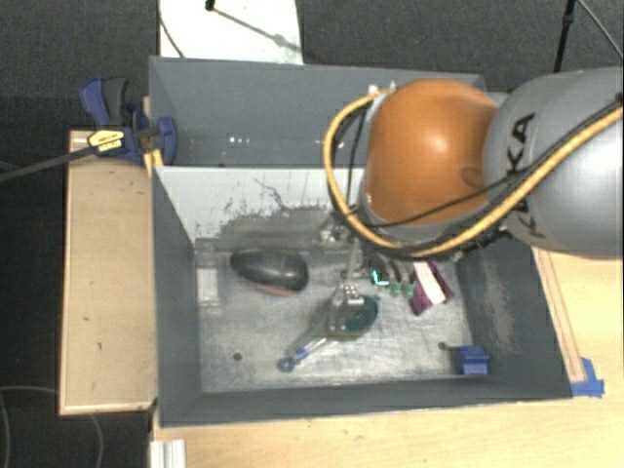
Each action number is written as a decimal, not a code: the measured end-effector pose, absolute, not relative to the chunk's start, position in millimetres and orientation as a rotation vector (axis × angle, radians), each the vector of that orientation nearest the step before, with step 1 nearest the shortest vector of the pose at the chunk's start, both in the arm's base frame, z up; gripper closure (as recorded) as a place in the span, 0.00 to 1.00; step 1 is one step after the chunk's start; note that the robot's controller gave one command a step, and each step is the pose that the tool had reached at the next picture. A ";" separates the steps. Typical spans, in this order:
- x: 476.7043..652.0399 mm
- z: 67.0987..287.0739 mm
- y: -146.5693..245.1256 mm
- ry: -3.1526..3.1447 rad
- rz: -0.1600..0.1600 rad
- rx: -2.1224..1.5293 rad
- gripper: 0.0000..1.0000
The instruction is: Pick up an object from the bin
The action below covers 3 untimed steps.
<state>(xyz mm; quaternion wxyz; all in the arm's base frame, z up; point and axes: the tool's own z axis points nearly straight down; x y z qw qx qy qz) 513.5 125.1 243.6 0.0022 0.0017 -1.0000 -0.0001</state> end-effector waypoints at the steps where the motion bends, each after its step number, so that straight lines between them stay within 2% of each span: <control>1: 488.0 71.6 88.1 -3.014 0.000 0.919 0.00; 2: 495.2 101.0 76.0 -3.077 -0.001 0.665 0.00; 3: 479.8 101.4 84.1 -3.063 -0.002 0.696 0.00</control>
Offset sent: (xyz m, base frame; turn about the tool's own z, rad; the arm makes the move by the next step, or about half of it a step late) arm -0.0281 -0.0374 -0.1736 -0.5892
